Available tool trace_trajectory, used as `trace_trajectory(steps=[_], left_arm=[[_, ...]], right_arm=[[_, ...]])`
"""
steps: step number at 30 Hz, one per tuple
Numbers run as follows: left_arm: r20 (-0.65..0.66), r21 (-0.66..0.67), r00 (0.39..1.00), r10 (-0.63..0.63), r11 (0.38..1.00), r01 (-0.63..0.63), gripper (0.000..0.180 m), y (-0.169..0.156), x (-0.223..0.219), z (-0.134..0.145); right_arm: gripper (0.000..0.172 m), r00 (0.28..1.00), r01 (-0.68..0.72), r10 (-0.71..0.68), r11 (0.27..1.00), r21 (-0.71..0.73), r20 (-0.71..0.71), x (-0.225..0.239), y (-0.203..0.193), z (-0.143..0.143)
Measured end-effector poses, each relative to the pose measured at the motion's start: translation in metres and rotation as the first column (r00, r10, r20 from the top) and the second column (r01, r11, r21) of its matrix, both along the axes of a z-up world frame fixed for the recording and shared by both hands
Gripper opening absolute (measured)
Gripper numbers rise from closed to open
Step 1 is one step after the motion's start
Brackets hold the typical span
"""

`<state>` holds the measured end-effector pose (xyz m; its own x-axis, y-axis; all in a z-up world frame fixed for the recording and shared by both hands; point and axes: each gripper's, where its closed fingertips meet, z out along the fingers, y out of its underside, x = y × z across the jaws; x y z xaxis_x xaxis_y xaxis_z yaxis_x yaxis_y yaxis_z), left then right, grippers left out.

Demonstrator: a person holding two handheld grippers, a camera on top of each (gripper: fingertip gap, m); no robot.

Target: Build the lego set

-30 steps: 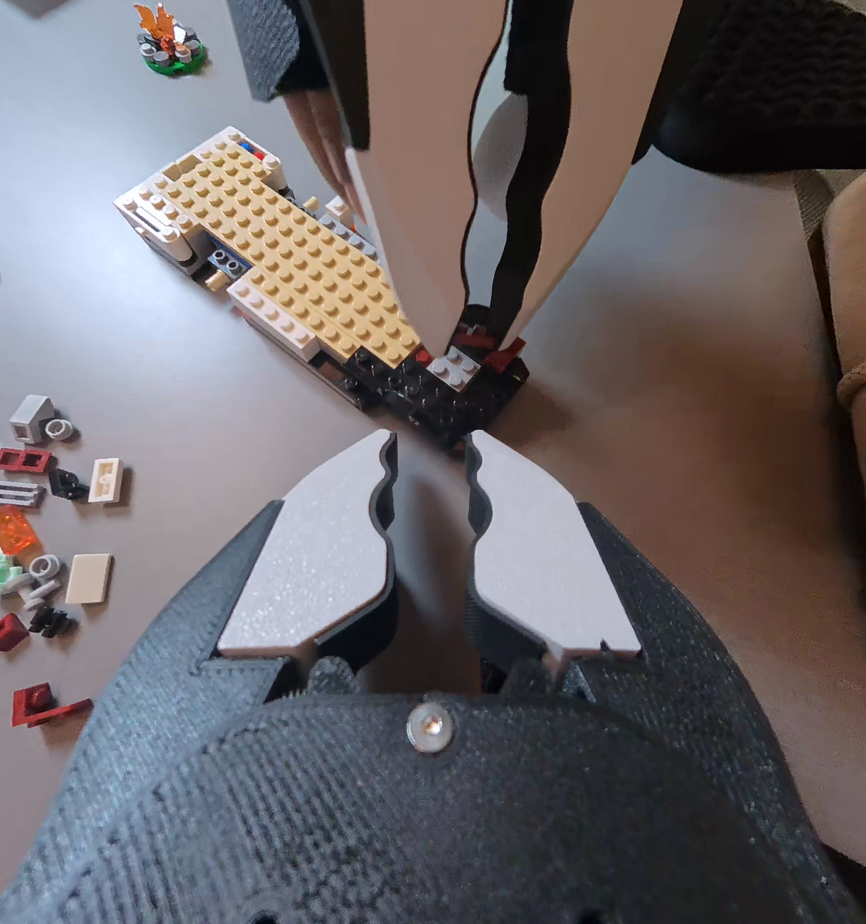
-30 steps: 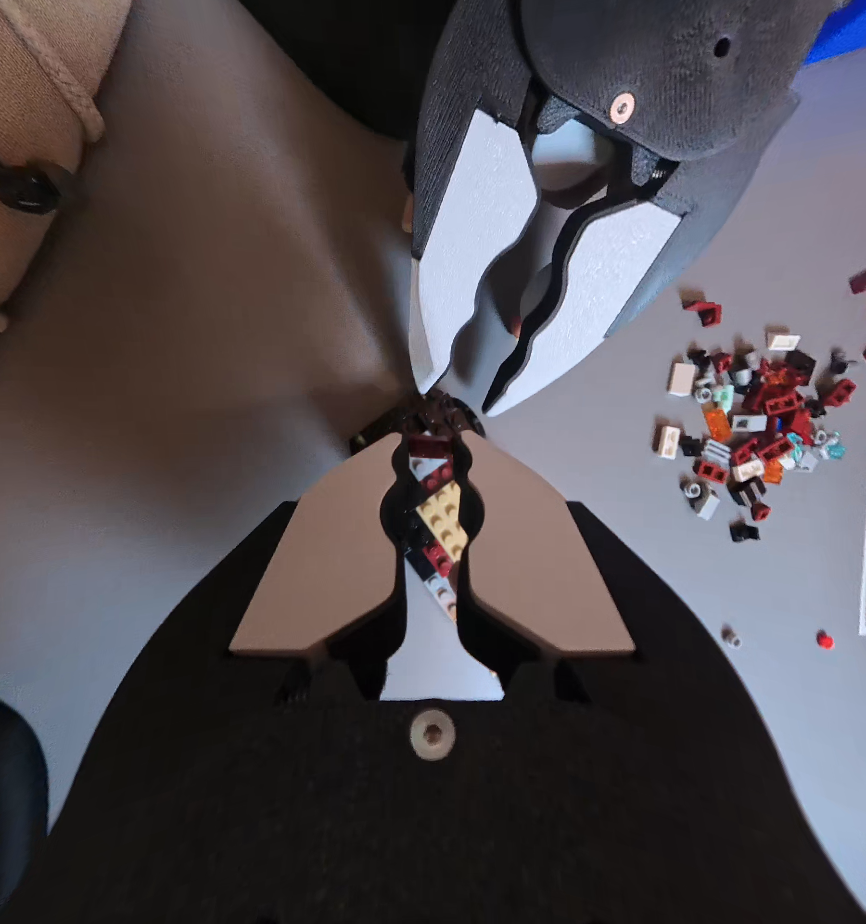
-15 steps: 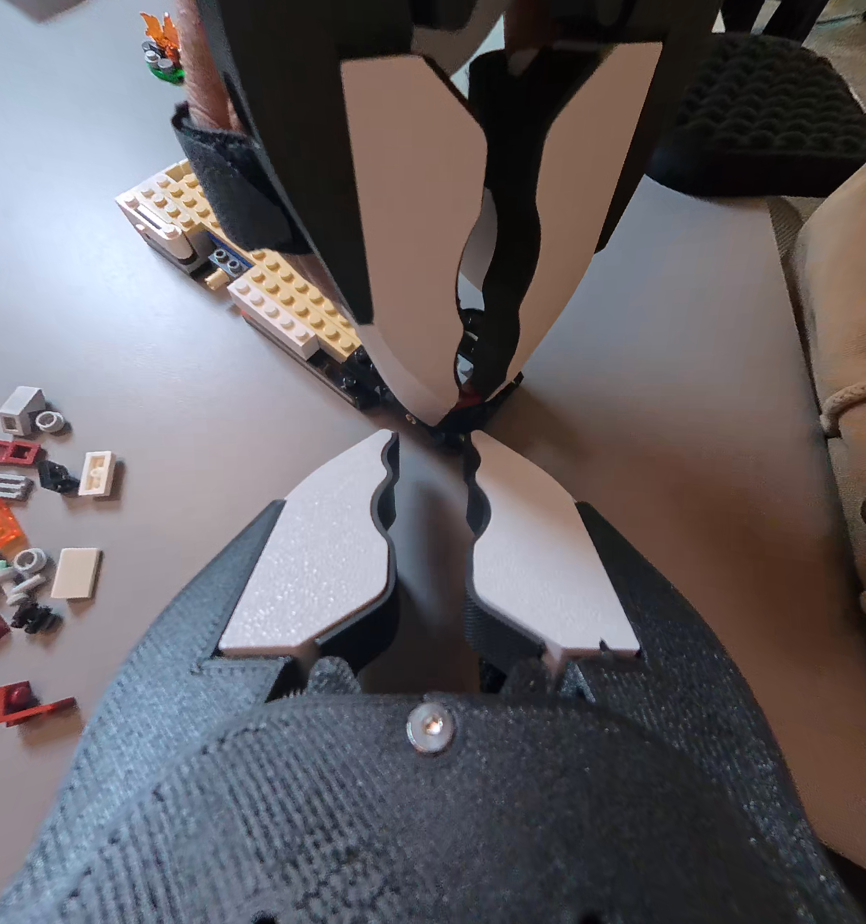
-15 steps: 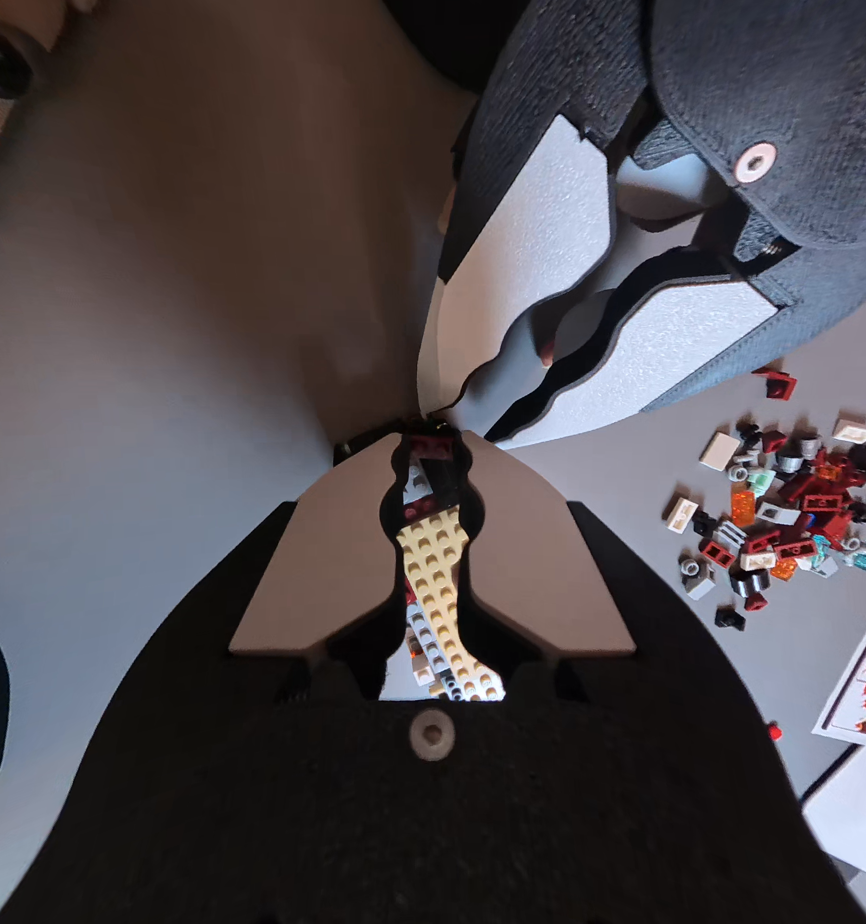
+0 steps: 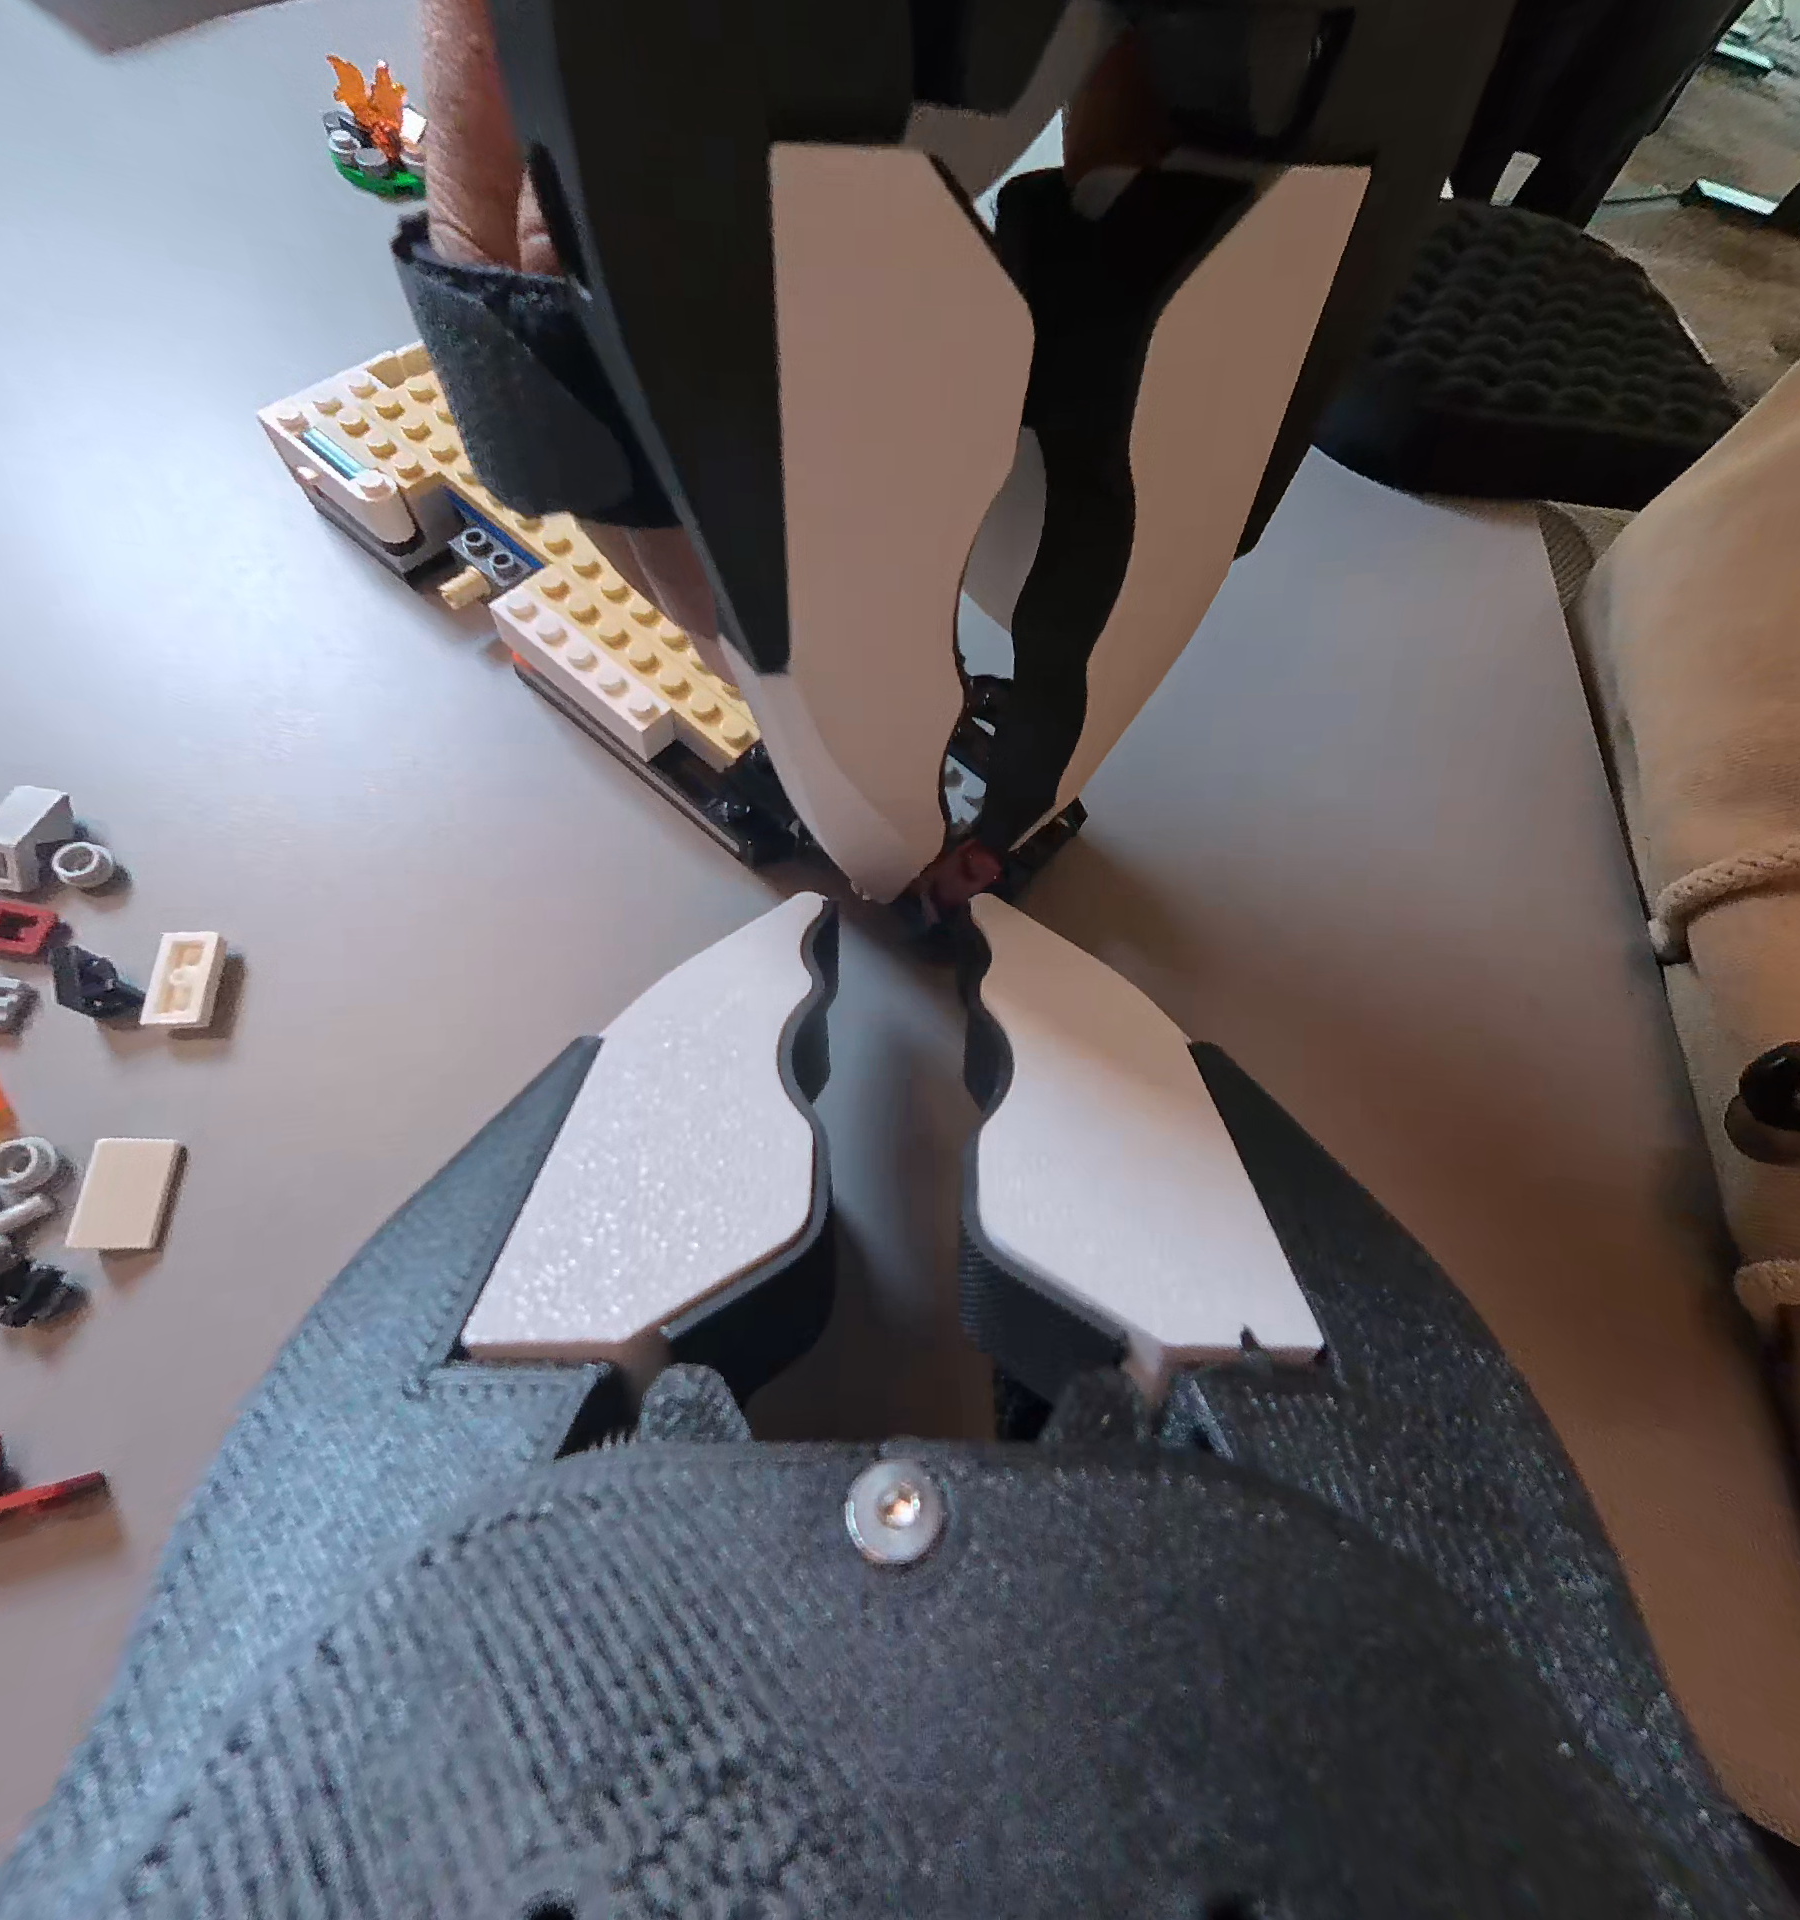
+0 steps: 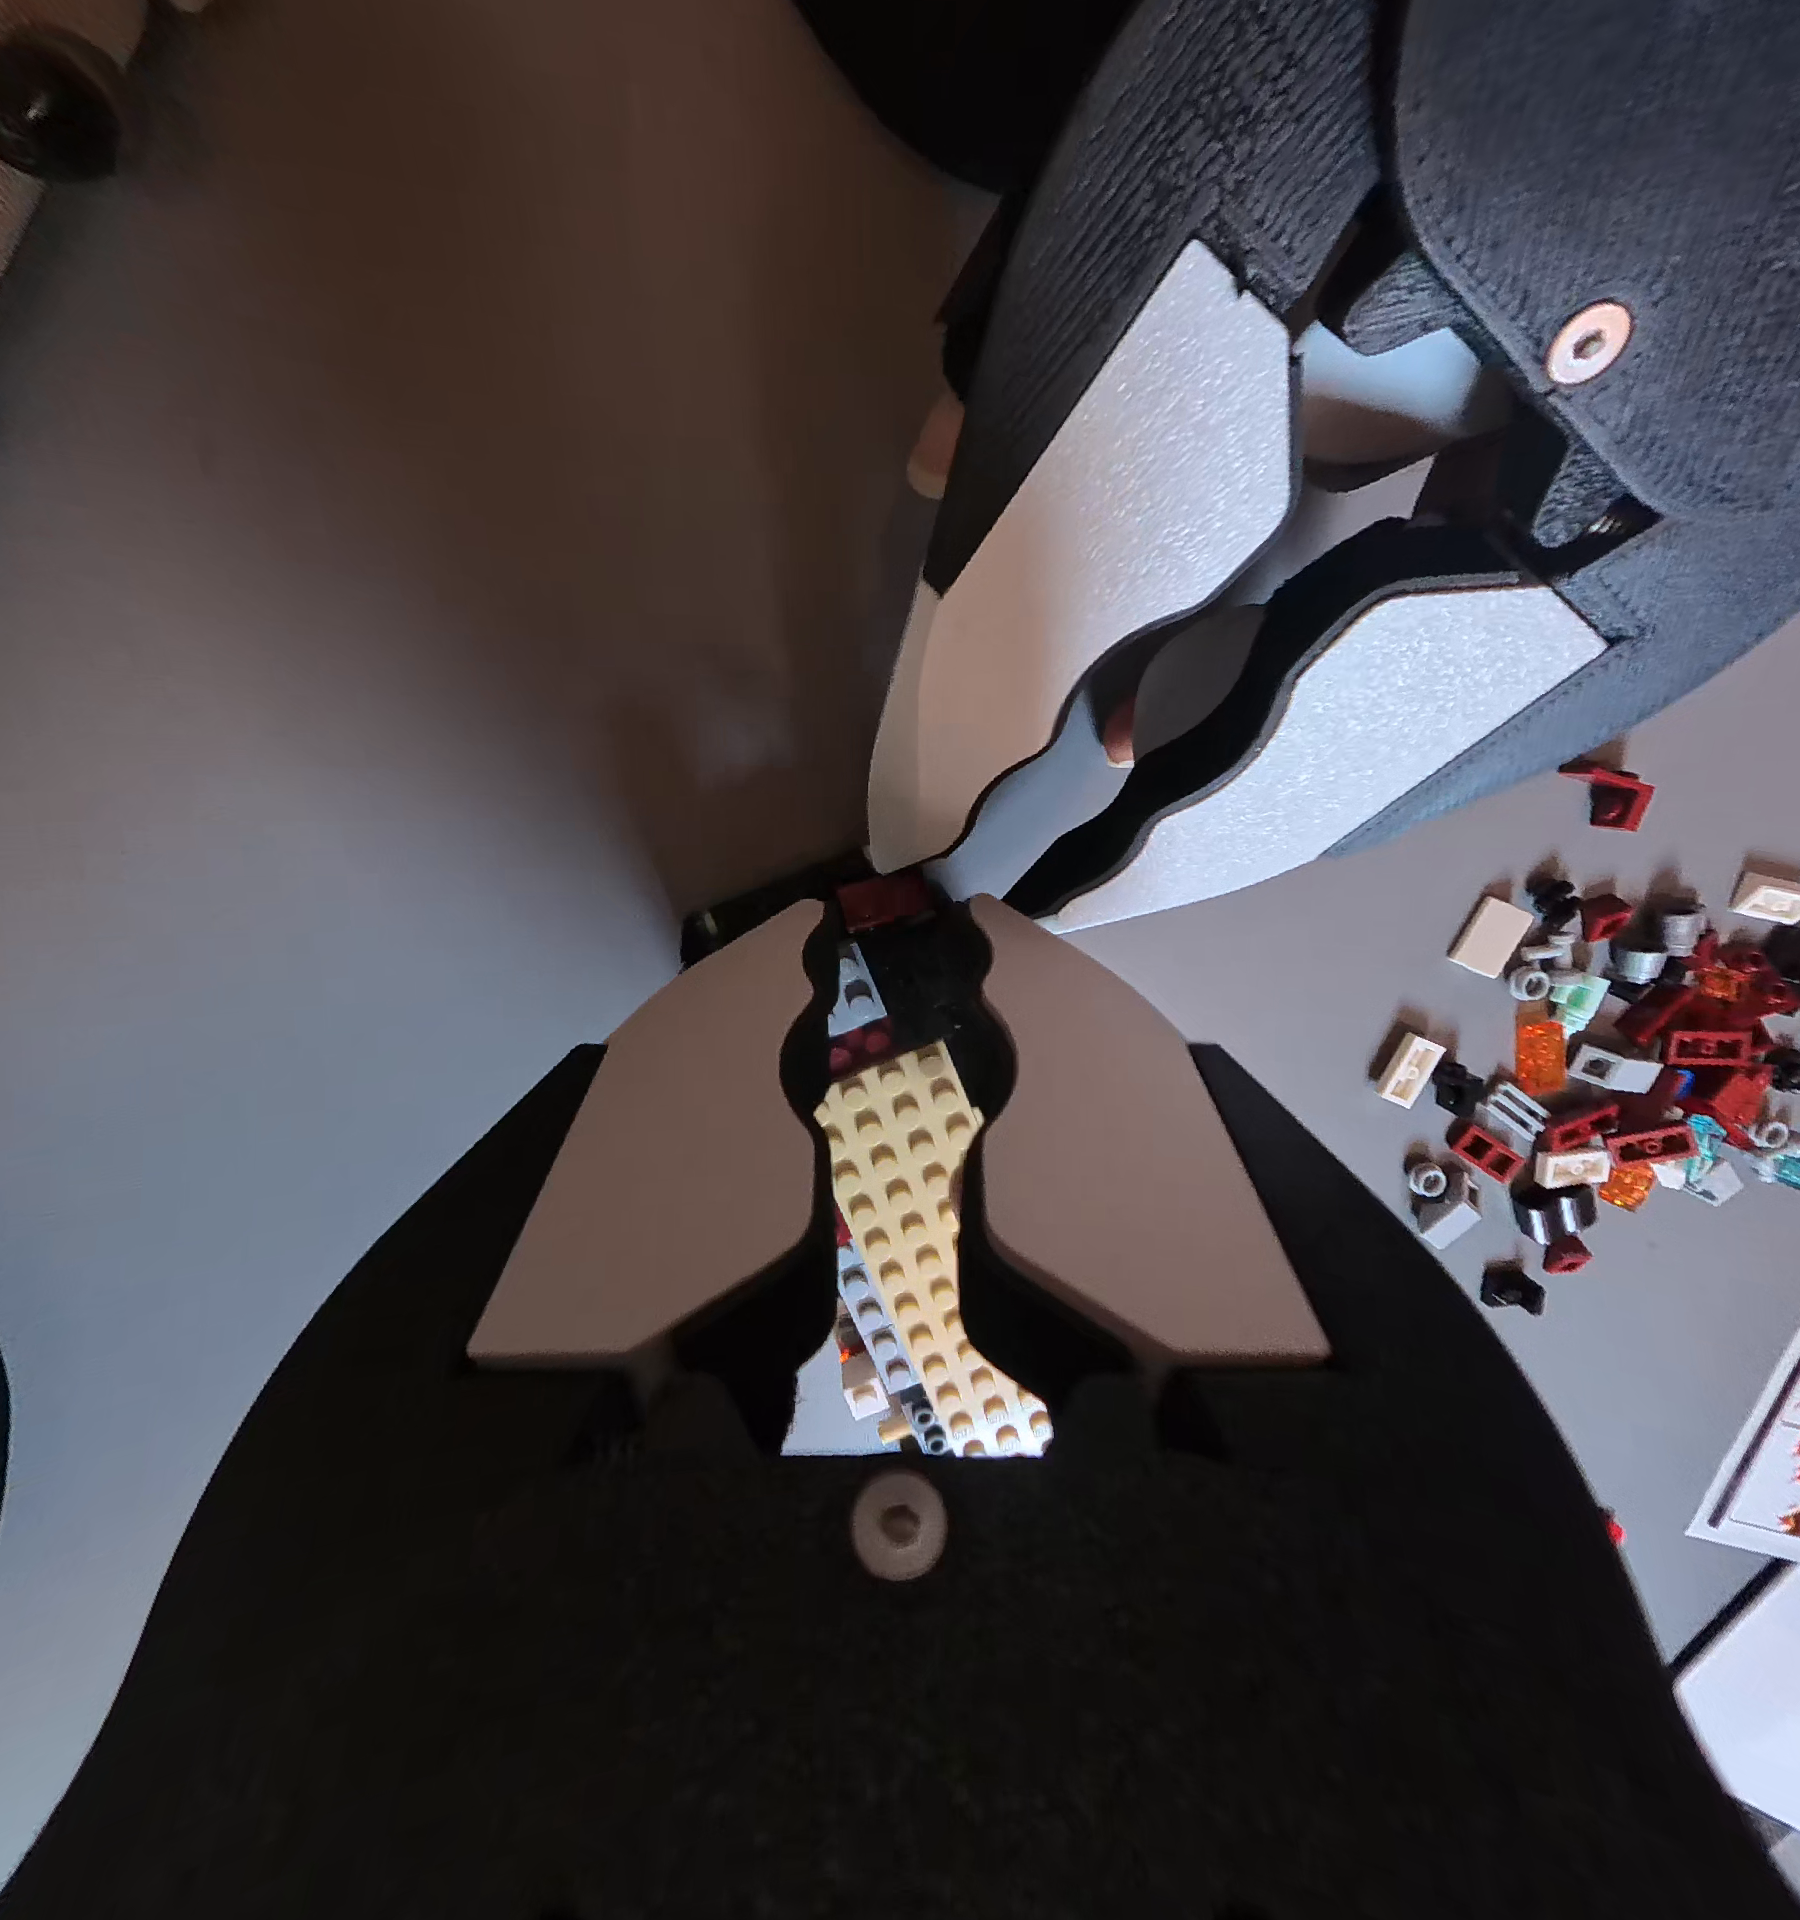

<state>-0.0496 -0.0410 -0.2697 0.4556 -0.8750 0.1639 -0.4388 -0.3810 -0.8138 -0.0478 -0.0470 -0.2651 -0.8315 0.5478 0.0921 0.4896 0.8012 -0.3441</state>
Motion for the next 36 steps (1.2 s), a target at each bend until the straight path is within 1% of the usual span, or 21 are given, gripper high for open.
trace_trajectory(steps=[5,9,16,22,27,36], left_arm=[[0.000,0.006,1.000,-0.001,1.000,0.001,0.021,0.000,0.000,0.000],[0.020,-0.010,1.000,0.000,1.000,0.000,0.021,0.000,0.001,0.001],[0.027,-0.012,1.000,0.003,1.000,-0.003,0.021,0.001,0.001,0.001],[0.026,-0.011,1.000,0.001,1.000,0.000,0.020,0.000,0.001,0.001],[0.012,0.008,1.000,0.001,1.000,-0.001,0.016,0.001,0.002,0.001],[-0.001,0.029,1.000,0.004,1.000,-0.004,0.013,0.004,0.004,0.001]], right_arm=[[0.020,0.998,0.032,-0.033,0.999,-0.032,-0.051,0.001,-0.002,0.007],[0.013,0.994,0.039,-0.043,0.998,-0.050,-0.100,0.000,-0.006,0.011],[0.005,0.994,0.065,-0.069,0.997,-0.052,-0.086,0.001,-0.004,0.001],[0.005,0.993,0.105,-0.110,0.990,-0.096,-0.042,0.002,-0.001,0.000],[0.005,0.990,0.138,-0.141,0.981,-0.137,-0.006,0.002,0.002,0.001],[0.006,0.986,0.164,-0.169,0.972,-0.171,-0.014,0.004,0.004,0.001]])
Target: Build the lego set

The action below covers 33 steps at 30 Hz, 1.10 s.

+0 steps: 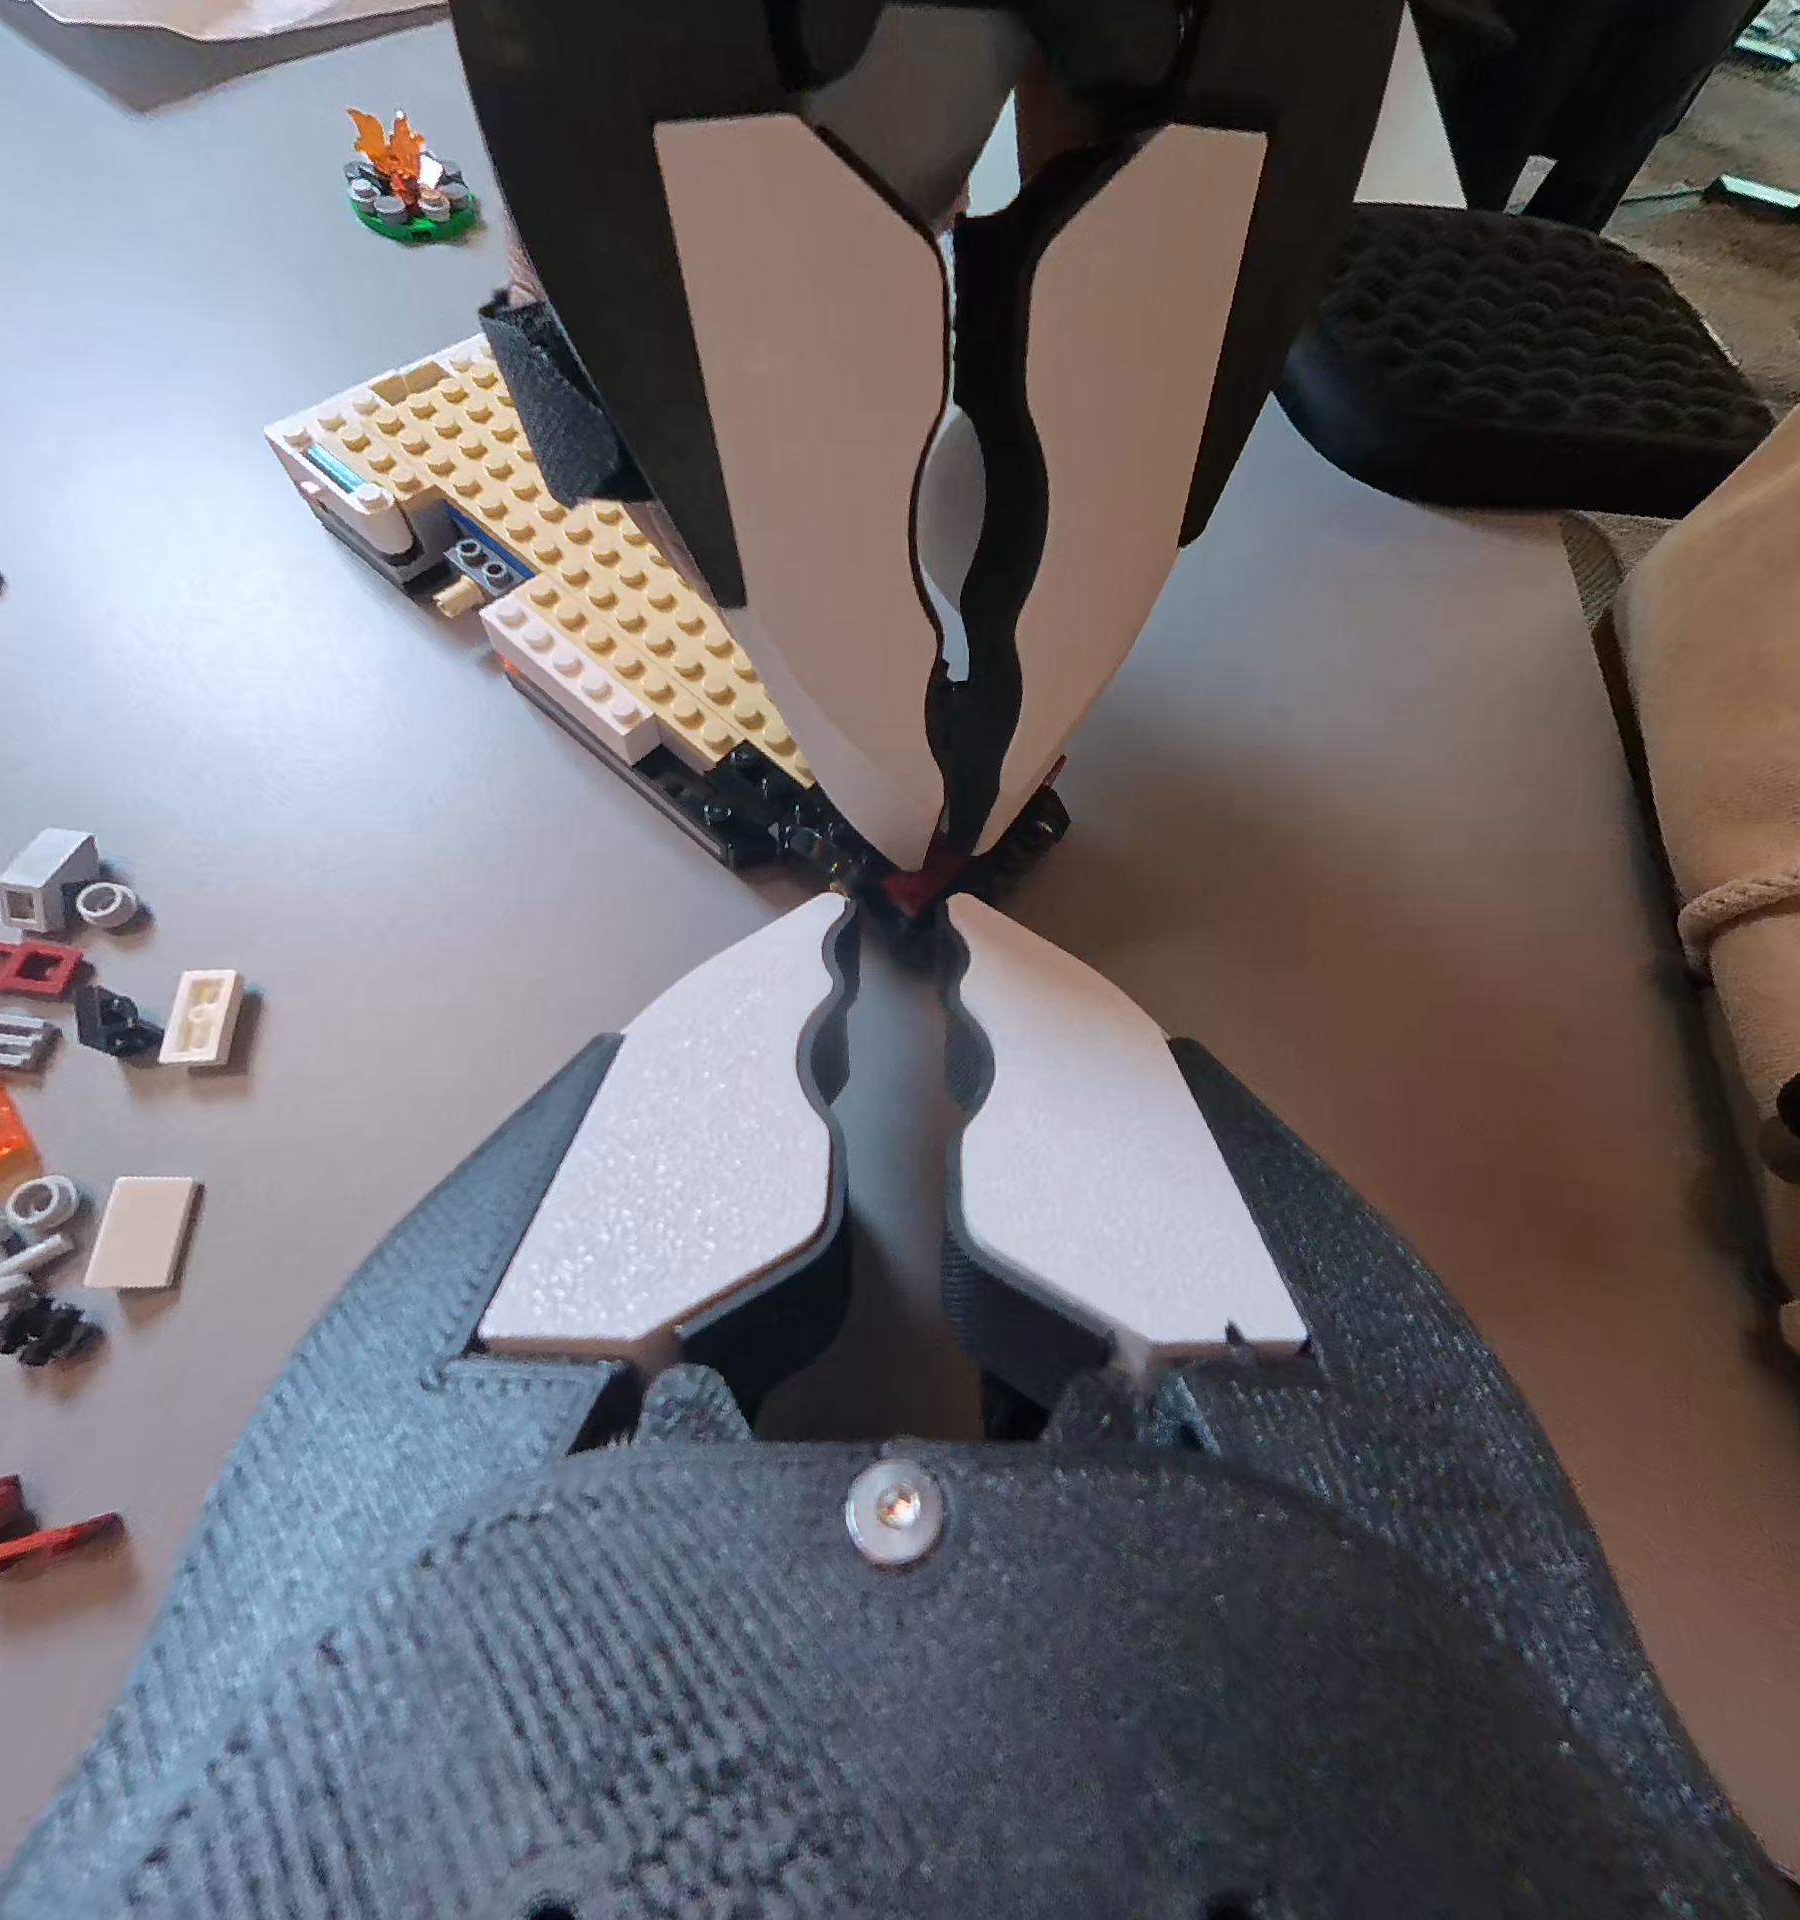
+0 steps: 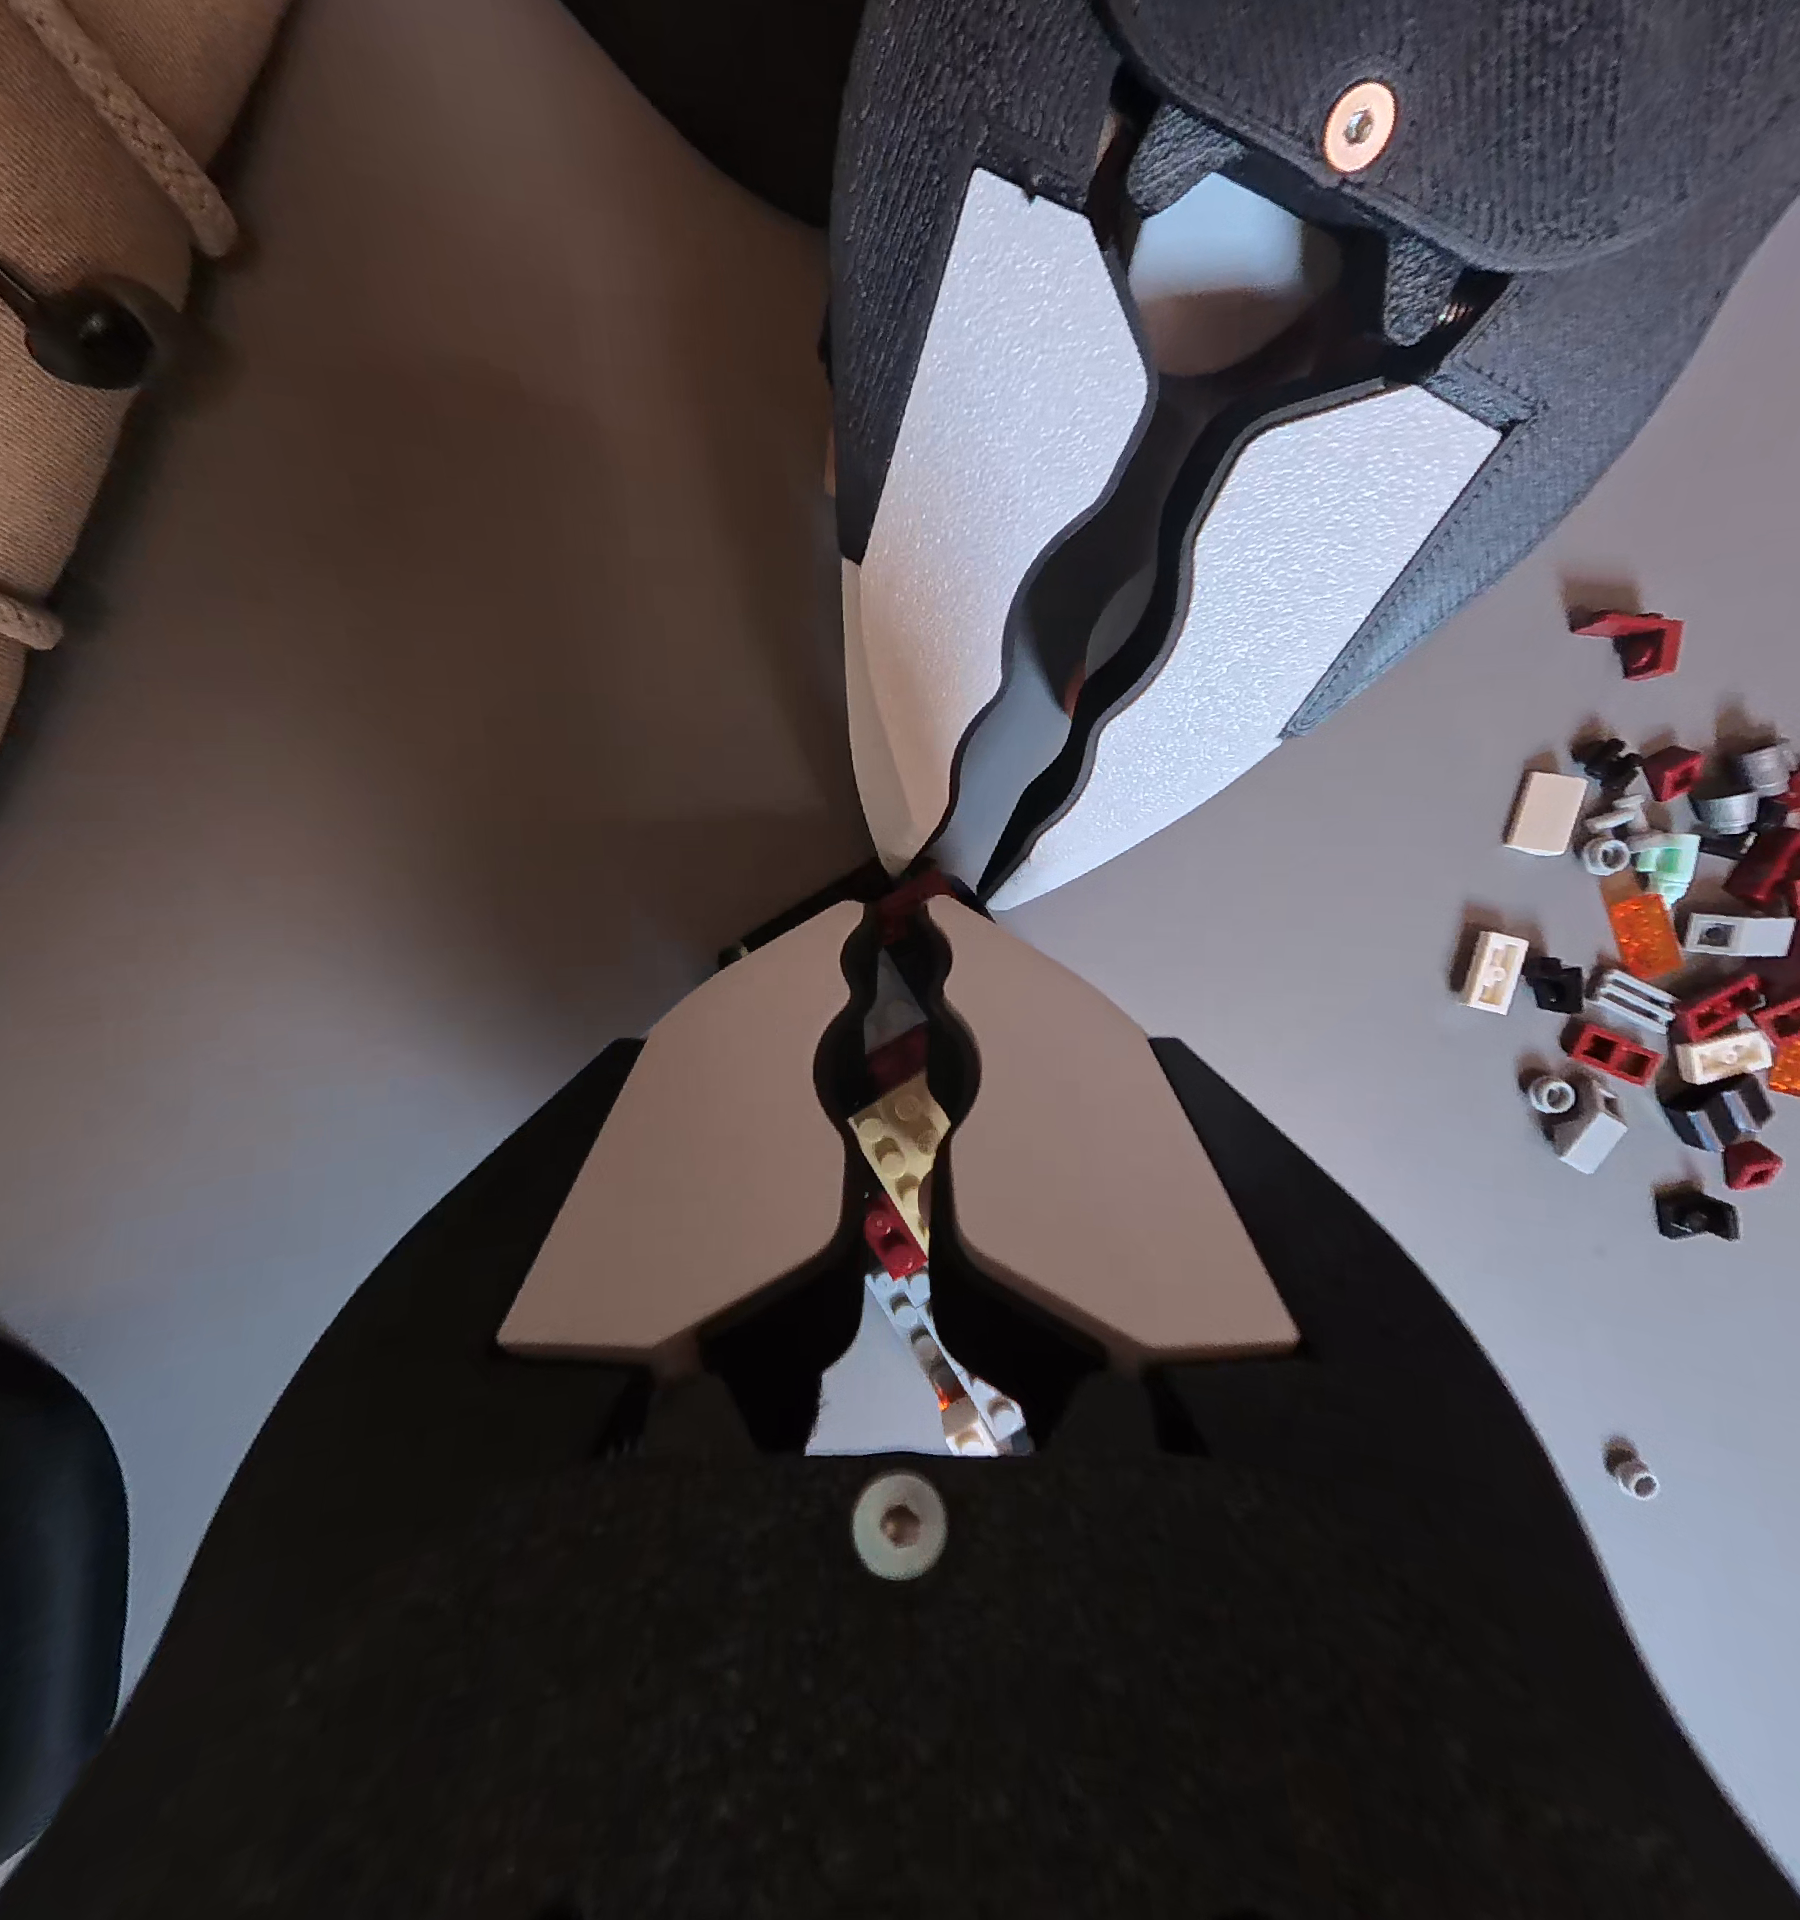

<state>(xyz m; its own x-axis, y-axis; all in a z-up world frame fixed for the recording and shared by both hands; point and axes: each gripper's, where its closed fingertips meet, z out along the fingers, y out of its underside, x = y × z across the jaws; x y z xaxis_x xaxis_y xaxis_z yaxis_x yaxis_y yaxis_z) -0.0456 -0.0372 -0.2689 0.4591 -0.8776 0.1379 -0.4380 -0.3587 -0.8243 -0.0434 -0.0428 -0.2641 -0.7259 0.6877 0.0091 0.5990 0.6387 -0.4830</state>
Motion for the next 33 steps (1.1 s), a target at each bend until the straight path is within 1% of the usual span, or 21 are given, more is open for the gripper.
trace_trajectory(steps=[9,13,14,18,21,23,26,30,33], left_arm=[[0.008,-0.006,1.000,0.010,1.000,-0.010,0.013,0.002,0.001,0.001],[0.017,-0.015,1.000,0.014,1.000,-0.014,0.014,0.003,0.000,0.001],[0.019,-0.017,1.000,0.015,1.000,-0.015,0.014,0.003,0.000,0.001],[0.025,-0.023,1.000,0.017,1.000,-0.016,0.015,0.003,0.000,0.002],[0.031,-0.028,0.999,0.017,0.999,-0.016,0.015,0.003,0.000,0.002],[0.033,-0.031,0.999,0.016,0.999,-0.015,0.015,0.003,0.000,0.002],[0.034,-0.037,0.999,0.017,0.999,-0.015,0.015,0.003,0.000,0.002],[0.040,-0.043,0.999,0.020,0.999,-0.018,0.016,0.004,0.000,0.002],[0.045,-0.047,0.999,0.022,0.999,-0.020,0.017,0.004,-0.001,0.002]], right_arm=[[0.006,1.000,0.004,-0.004,1.000,-0.004,-0.020,0.000,0.002,0.002],[0.009,0.998,0.037,-0.038,0.999,-0.024,-0.051,0.002,0.007,0.010],[0.012,0.997,0.049,-0.051,0.998,-0.026,-0.057,0.005,0.010,0.012],[0.034,0.990,0.124,-0.125,0.992,-0.010,-0.073,0.020,0.030,0.016],[0.052,0.986,0.150,-0.145,0.987,0.051,-0.086,0.034,0.047,0.013],[0.062,0.989,0.129,-0.121,0.987,0.098,-0.084,0.040,0.051,0.009],[0.073,0.998,0.052,-0.041,0.977,0.209,-0.054,0.042,0.056,0.001],[0.081,0.996,-0.077,0.083,0.949,0.304,-0.007,0.034,0.057,-0.008],[0.085,0.989,-0.149,0.134,0.927,0.345,0.067,0.032,0.067,-0.016]])
